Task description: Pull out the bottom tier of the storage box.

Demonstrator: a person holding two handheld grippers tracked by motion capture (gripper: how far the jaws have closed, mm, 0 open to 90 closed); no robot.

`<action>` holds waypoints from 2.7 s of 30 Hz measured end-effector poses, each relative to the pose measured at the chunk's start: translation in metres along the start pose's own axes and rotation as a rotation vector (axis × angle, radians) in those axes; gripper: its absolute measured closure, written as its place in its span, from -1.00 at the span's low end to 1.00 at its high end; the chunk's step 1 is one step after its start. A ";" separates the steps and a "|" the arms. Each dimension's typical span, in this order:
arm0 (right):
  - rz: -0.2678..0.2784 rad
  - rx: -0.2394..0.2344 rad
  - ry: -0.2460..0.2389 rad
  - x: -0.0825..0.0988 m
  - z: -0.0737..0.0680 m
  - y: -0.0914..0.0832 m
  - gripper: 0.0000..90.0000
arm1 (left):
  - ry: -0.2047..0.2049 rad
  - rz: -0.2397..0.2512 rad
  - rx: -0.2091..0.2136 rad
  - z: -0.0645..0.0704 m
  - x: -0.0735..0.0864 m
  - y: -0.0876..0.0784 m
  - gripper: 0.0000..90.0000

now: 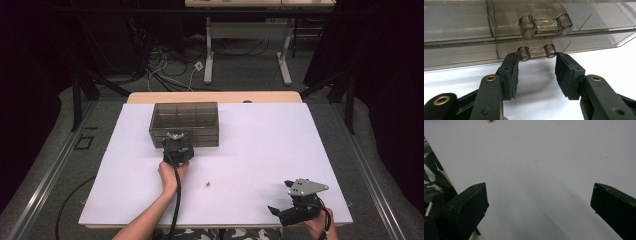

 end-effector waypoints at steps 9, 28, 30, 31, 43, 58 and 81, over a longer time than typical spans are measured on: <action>0.003 0.000 0.003 0.000 0.000 0.000 -0.99 | -0.004 0.003 -0.011 0.001 0.000 0.000 0.20; -0.001 -0.002 0.003 0.000 0.000 0.000 -0.99 | -0.004 0.002 -0.028 0.004 0.001 0.000 0.03; -0.005 -0.002 -0.002 0.000 0.000 0.000 -0.99 | -0.006 0.004 -0.038 0.005 0.002 0.000 0.00; -0.005 -0.002 -0.002 0.000 0.000 0.000 -0.99 | -0.006 0.004 -0.038 0.005 0.002 0.000 -0.03; 0.002 -0.001 0.008 0.000 0.000 0.000 -0.99 | -0.024 0.025 -0.080 0.009 0.002 0.003 0.14; 0.002 -0.003 0.004 0.000 -0.001 0.000 -0.99 | -0.040 0.028 -0.054 0.005 0.002 0.001 0.25; -0.003 -0.008 0.011 0.001 0.000 -0.001 -0.99 | -0.056 0.036 -0.033 0.005 0.003 0.000 0.25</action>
Point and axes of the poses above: each handheld gripper's, and its own axes: y roughly forward along the jaws, x roughly out of its underside, z roughly to its right, the point moved 5 cm from there along y, roughly forward along the jaws, and after that the axes turned 6 degrees about -y, right-handed, at the moved point
